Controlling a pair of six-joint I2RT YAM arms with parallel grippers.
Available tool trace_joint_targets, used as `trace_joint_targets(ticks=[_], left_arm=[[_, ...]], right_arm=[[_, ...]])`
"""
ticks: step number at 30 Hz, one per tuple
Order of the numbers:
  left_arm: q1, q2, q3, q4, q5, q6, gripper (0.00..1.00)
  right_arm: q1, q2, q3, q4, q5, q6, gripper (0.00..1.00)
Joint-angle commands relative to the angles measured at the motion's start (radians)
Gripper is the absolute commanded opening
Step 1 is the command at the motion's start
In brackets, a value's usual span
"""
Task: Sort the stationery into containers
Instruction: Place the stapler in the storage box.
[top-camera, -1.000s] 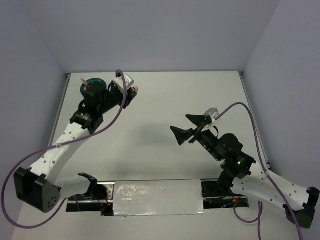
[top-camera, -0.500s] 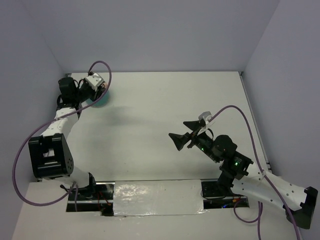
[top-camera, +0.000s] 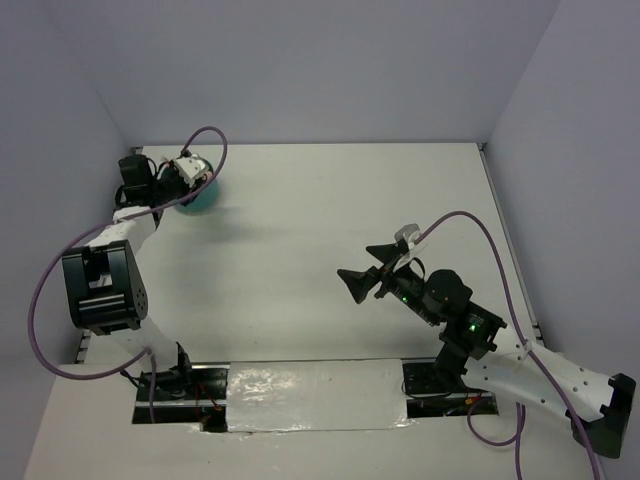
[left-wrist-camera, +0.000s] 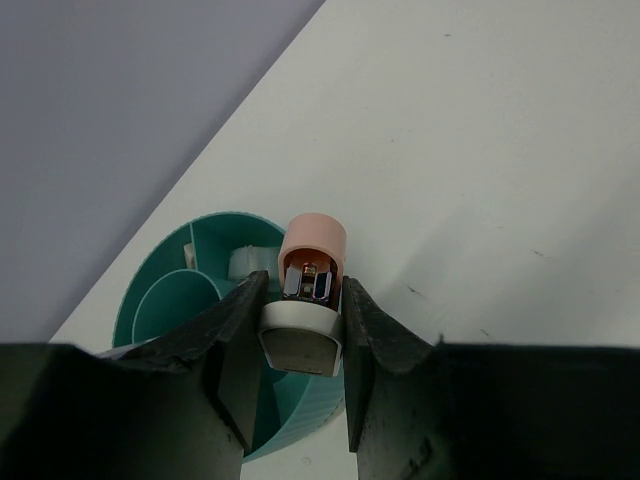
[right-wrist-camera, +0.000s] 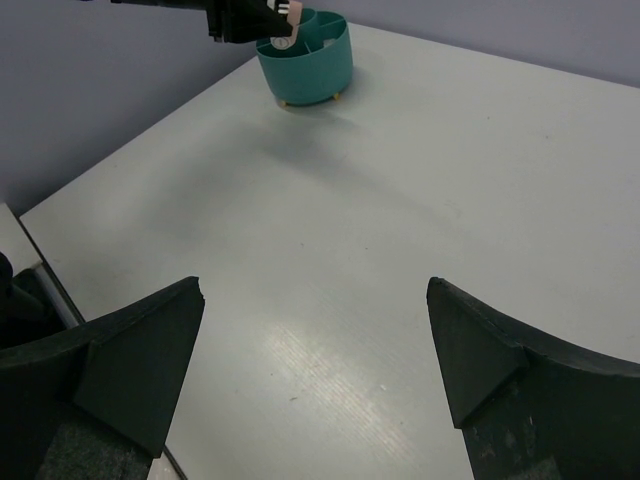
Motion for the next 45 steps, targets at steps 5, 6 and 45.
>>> trace_joint_targets(ticks=[5, 6, 45], left_arm=[[0.039, 0.046, 0.049, 0.146, 0.062, 0.021, 0.02], [0.04, 0.045, 0.028, 0.168, 0.056, 0.021, 0.02], [0.055, 0.106, -0.058, 0.328, -0.012, -0.036, 0.16]], right_arm=[[-0.004, -0.014, 0.028, 0.006, -0.021, 0.006, 1.0], [-0.006, -0.012, 0.028, 0.006, -0.025, 0.008, 1.0], [-0.006, 0.025, 0.041, -0.005, -0.074, -0.005, 1.0]])
